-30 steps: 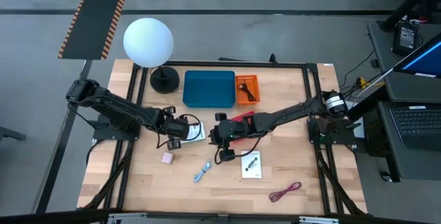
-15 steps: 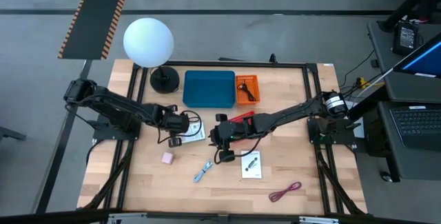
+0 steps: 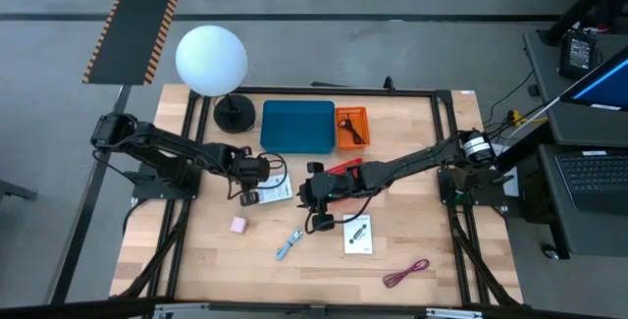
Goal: Pick and place items into bin
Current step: Put the left card reader box into the blue bin
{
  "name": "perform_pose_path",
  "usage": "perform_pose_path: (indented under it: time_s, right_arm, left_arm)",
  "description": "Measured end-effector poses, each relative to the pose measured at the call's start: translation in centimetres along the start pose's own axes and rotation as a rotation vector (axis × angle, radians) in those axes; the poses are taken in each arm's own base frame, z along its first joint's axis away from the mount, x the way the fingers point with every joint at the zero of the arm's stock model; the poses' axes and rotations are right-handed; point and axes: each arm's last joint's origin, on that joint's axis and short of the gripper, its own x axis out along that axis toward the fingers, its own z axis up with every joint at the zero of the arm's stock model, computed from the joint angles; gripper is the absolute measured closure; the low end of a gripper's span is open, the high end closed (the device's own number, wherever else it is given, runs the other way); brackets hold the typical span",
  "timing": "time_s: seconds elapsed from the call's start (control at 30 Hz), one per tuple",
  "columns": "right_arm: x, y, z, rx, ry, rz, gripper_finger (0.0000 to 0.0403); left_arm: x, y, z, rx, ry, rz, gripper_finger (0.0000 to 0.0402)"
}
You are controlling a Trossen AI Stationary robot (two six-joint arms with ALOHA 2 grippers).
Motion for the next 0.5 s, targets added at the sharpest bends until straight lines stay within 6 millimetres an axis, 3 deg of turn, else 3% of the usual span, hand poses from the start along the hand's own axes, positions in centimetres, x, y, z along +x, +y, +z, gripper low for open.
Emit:
perform_pose_path:
  time_s: [0.5]
  right_arm:
    - [-0.01, 0.0, 0.0, 0.003, 0.0, 0.0, 0.0274]
  left_arm:
    - [0.0, -0.02, -0.01, -0.017, 0.002, -0.008, 0.0399]
